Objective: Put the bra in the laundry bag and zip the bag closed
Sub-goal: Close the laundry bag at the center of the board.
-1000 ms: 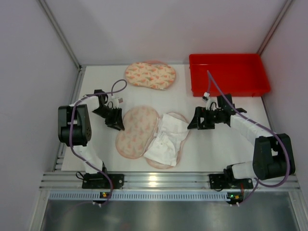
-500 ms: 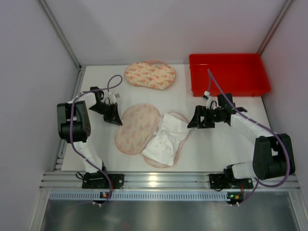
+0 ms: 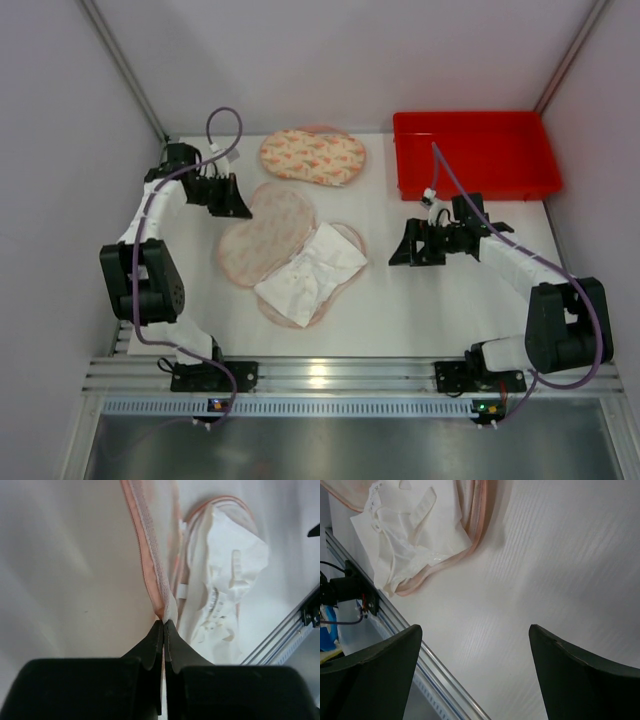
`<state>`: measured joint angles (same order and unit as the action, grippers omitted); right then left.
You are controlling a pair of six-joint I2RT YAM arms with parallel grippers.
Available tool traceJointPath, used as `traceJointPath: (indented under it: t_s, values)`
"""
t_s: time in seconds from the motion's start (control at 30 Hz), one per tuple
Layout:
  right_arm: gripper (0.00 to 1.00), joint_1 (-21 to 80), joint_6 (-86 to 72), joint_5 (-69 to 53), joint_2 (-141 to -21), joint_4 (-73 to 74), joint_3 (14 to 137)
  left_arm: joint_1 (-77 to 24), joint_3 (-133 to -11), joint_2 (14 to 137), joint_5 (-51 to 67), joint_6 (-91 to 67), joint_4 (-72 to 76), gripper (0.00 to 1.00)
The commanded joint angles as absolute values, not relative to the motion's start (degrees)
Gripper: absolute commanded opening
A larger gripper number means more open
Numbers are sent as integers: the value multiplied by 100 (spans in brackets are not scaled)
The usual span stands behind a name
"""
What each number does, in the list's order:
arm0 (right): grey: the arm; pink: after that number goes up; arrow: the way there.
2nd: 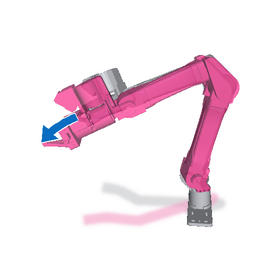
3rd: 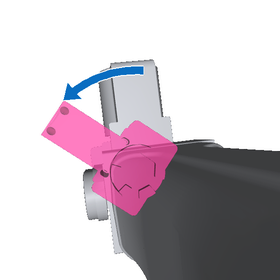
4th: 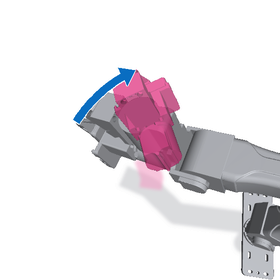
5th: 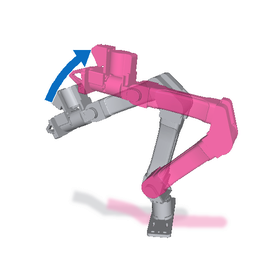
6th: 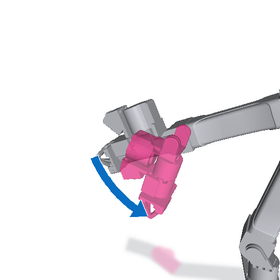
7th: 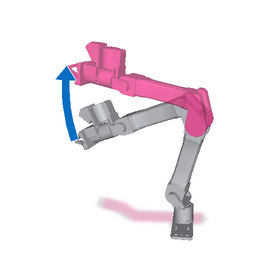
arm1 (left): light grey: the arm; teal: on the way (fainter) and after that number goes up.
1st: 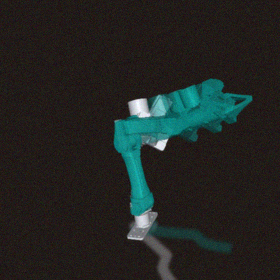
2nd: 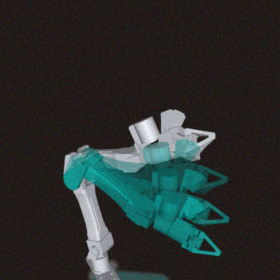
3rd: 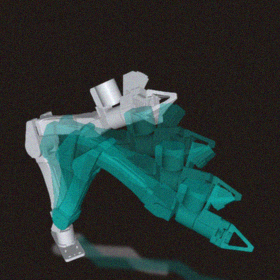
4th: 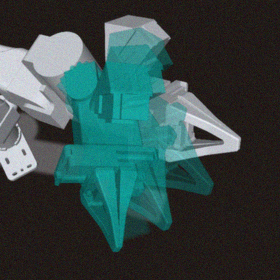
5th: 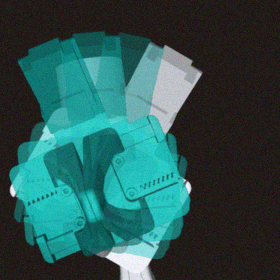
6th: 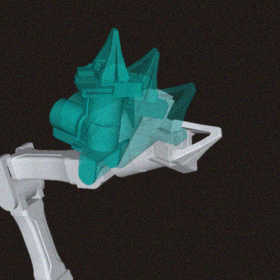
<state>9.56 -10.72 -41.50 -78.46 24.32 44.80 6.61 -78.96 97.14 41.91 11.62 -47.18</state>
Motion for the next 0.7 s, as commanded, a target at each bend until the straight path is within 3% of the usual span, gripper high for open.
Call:
traceJointPath:
  t_s: [0.0,0.23,0.37,0.67]
  values:
    - [89,879,-1046,-4307,-7831,2241,4641,142,-7735,9133,4474,863,-4808,0]
    - [89,888,-1116,-4377,-8007,2197,4676,-1220,-7331,8727,4324,291,-4764,0]
    - [89,879,-1134,-4368,-8059,2171,4685,-2115,-6910,9104,4491,18,-4606,0]
    - [89,879,-1072,-4254,-8191,2188,4781,-3541,-6662,10326,3561,-1309,-3218,0]
